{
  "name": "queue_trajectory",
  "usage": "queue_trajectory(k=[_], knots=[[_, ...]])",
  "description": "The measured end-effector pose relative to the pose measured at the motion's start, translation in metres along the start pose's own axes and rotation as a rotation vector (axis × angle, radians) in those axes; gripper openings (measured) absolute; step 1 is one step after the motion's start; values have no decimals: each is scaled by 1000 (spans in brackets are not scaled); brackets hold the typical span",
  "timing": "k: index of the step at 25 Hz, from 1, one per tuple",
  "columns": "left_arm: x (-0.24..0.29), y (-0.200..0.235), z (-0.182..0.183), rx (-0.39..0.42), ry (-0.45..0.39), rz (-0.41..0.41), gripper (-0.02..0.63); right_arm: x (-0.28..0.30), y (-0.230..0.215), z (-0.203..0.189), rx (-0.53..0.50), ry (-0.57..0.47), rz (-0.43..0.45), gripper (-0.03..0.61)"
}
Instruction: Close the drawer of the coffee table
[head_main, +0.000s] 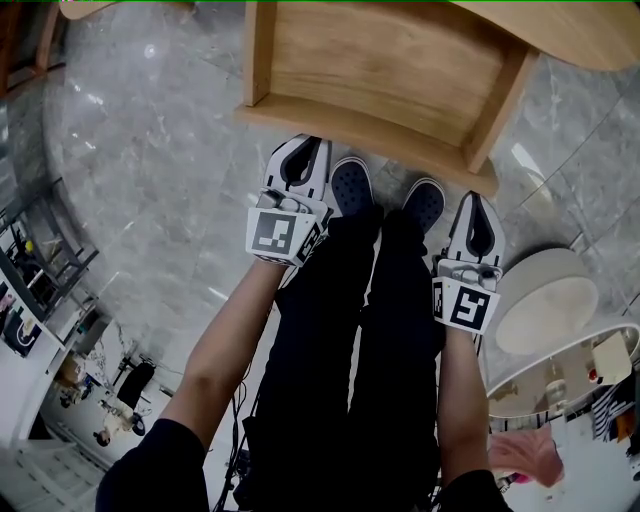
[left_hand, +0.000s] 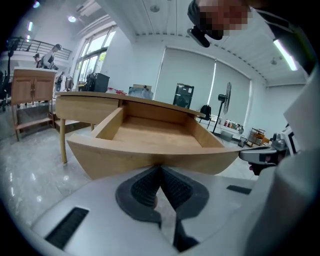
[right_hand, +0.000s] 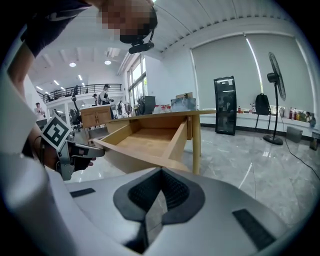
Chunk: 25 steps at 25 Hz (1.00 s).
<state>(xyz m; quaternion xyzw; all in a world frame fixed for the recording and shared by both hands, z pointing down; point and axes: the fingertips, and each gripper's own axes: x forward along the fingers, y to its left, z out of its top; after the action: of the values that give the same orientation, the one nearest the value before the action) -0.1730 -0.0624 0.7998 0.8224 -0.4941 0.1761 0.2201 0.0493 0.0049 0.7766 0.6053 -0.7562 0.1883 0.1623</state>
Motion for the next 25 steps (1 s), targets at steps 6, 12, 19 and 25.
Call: queue_trajectory(k=[6, 12, 19, 25], knots=[[0, -4, 13, 16, -19, -17, 26, 2, -7, 14, -17, -25, -20, 28], [2, -4, 23, 29, -26, 4, 26, 3, -6, 27, -55, -28, -15, 28], [7, 2, 36, 45, -41, 19, 26, 9, -5, 37, -64, -39, -6, 28], [10, 3, 44, 59, -48, 5, 26, 13, -7, 44, -79, -41, -7, 28]])
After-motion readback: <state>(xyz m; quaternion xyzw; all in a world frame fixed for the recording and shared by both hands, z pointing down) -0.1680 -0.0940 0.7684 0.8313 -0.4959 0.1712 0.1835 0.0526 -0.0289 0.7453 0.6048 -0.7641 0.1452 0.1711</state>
